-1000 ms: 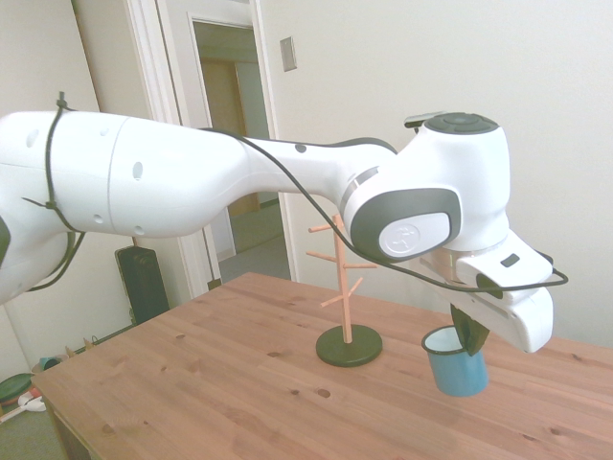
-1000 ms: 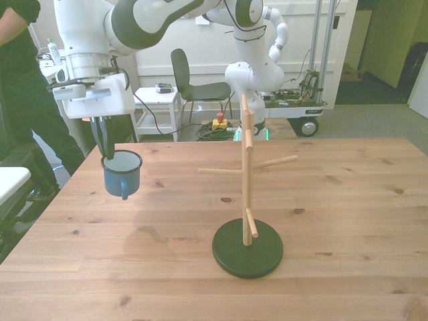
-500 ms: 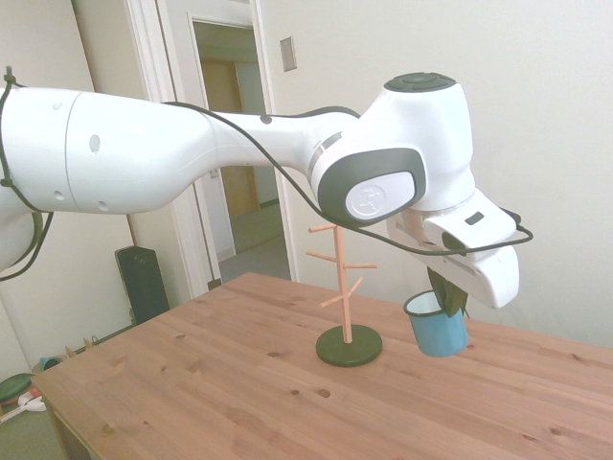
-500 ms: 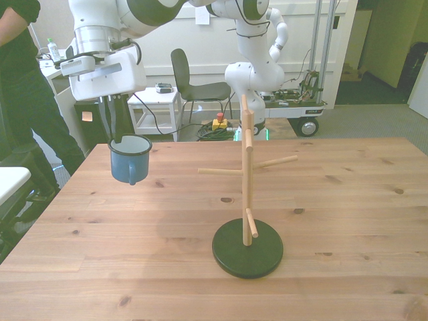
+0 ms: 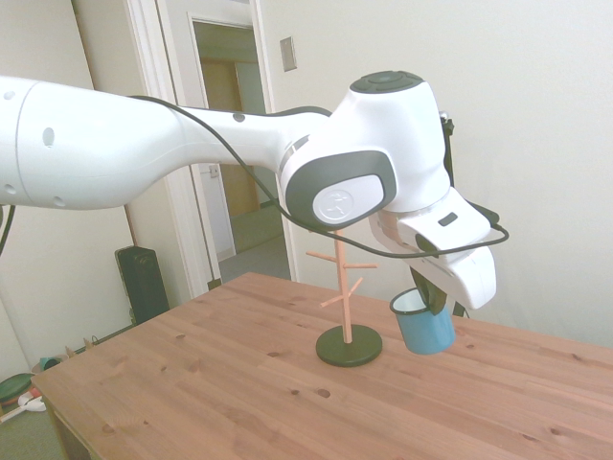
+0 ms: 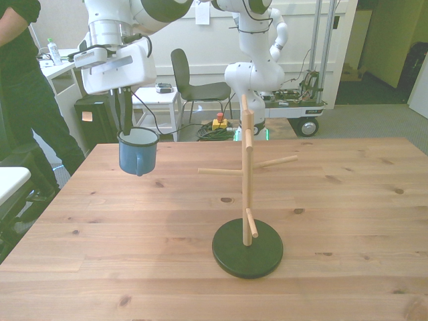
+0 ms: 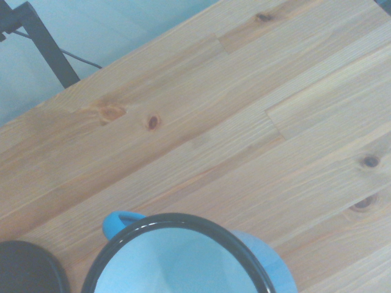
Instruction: Hang the mug
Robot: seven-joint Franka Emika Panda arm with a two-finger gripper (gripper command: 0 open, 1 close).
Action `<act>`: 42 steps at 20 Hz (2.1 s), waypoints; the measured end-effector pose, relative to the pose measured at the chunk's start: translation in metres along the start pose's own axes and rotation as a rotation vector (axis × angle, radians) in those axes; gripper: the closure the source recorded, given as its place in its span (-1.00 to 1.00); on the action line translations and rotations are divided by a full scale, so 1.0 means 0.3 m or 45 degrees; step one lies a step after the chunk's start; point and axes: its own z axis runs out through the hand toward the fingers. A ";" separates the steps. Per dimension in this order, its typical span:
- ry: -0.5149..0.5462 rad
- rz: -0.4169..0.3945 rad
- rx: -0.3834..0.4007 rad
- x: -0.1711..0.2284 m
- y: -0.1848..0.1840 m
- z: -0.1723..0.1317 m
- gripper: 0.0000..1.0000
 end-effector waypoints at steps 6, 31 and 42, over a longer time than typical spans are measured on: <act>0.010 -0.004 0.029 -0.029 -0.026 -0.050 1.00; 0.024 -0.038 0.084 -0.206 -0.185 -0.171 1.00; 0.028 -0.006 0.085 -0.234 -0.309 -0.151 1.00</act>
